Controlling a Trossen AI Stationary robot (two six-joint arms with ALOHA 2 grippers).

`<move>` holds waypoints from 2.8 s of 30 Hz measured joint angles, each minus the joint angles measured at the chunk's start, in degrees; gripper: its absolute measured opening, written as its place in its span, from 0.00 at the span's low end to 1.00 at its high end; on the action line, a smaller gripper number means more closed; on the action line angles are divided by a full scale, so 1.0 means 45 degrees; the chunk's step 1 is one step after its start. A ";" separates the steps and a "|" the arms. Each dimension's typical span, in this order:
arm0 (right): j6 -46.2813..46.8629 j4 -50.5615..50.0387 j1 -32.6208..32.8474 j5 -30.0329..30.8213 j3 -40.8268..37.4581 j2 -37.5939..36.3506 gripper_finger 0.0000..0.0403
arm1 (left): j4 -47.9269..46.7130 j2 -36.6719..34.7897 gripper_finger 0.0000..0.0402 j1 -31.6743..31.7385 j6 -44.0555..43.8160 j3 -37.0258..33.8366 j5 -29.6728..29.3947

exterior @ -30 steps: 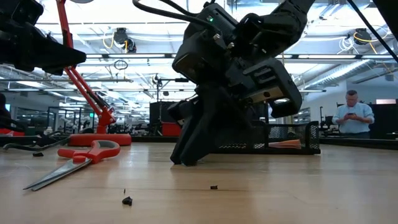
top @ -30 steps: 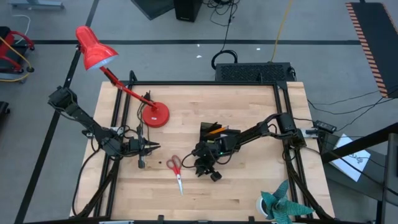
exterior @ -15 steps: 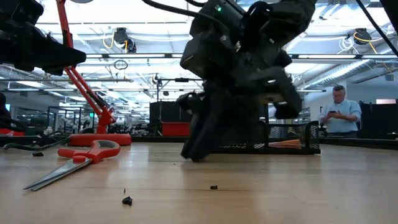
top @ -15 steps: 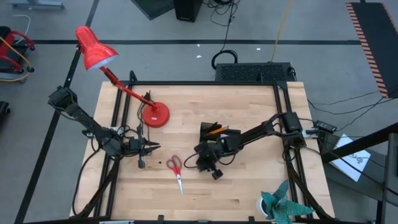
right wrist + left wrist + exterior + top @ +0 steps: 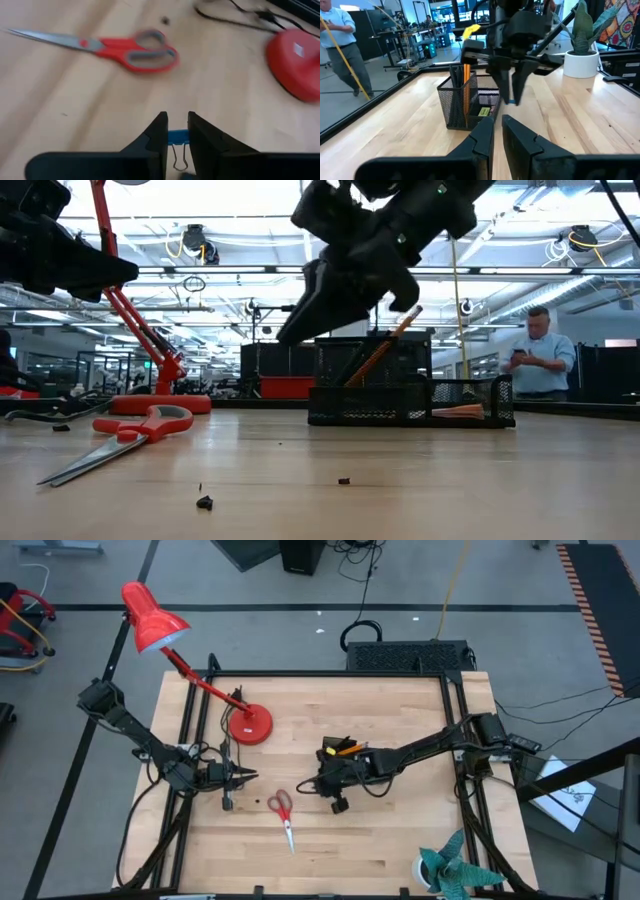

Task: Pick and place office supplies into organizer
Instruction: Put the blue binder clip into the black desk organizer, then put the green binder clip into the black desk organizer

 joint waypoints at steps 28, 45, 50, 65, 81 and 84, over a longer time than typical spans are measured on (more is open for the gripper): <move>0.3680 -0.3904 -0.0222 0.3069 0.0015 -0.0030 0.19 | -0.0002 0.0000 0.12 0.0000 -0.0029 0.0000 0.0001; 0.2934 -0.2980 0.0140 0.3161 0.0024 -0.0487 0.32 | 0.0000 0.0000 0.12 0.0001 -0.0079 0.0000 0.0001; 0.2532 -0.2761 0.0509 0.3801 0.0024 -0.1806 0.25 | 0.0015 0.0000 0.12 0.0000 -0.0079 0.0000 0.0005; 0.1652 0.2317 0.4328 0.3284 -0.0951 -0.3781 0.01 | -0.0454 0.0000 0.12 -0.0001 -0.2262 0.0005 0.1838; 0.2635 1.0857 0.3160 0.2066 -0.9017 -0.7928 0.00 | 0.2245 -0.0024 0.12 -0.1115 -0.0375 0.0010 0.2546; 0.3263 1.1351 0.2810 0.2387 -1.0432 -0.8841 0.00 | 0.2176 -0.0019 0.12 -0.1423 -0.0284 0.0010 0.1155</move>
